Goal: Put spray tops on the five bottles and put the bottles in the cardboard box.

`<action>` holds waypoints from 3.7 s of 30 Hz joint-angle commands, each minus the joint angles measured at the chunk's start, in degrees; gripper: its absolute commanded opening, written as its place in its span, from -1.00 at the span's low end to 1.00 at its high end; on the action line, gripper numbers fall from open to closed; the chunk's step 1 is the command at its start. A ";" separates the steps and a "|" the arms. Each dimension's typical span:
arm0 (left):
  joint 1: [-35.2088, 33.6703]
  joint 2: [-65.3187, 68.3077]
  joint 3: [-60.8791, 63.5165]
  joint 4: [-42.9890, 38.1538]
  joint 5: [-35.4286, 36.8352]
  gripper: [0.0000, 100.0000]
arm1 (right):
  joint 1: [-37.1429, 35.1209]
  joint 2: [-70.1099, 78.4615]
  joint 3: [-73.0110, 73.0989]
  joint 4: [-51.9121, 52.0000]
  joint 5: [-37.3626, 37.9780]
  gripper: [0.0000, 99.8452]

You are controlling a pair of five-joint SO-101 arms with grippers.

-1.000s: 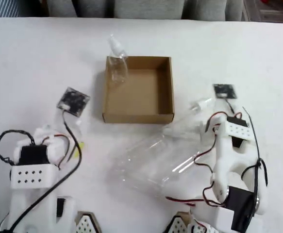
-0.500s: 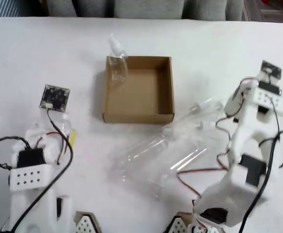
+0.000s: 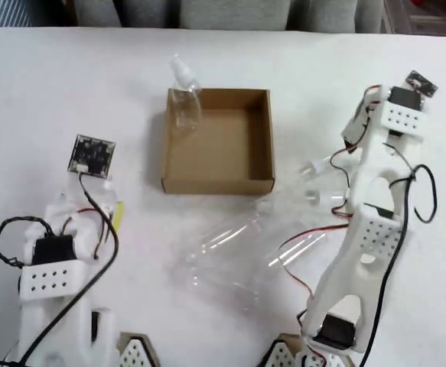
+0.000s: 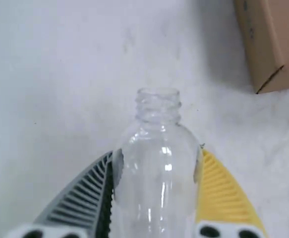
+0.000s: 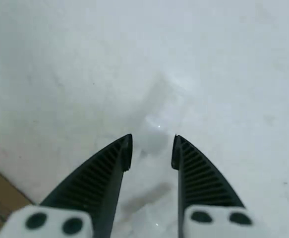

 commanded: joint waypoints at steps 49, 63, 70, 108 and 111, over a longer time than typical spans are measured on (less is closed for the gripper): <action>0.84 -1.89 0.09 -1.41 0.26 -0.93 | -8.75 -35.21 27.96 10.59 11.78 -0.97; 4.18 -32.92 10.64 3.08 0.62 -0.92 | -22.20 -62.29 52.57 -7.69 11.43 -0.97; 4.97 -51.30 13.98 7.91 10.55 -0.92 | -26.42 -76.88 63.30 -21.93 11.43 -0.97; 24.13 -49.80 17.58 11.34 -7.12 -0.93 | -46.99 -122.86 111.47 -86.37 8.00 -0.97; 23.96 -49.80 17.58 11.25 -7.12 -0.92 | -44.44 -120.66 111.30 -86.64 1.93 -0.97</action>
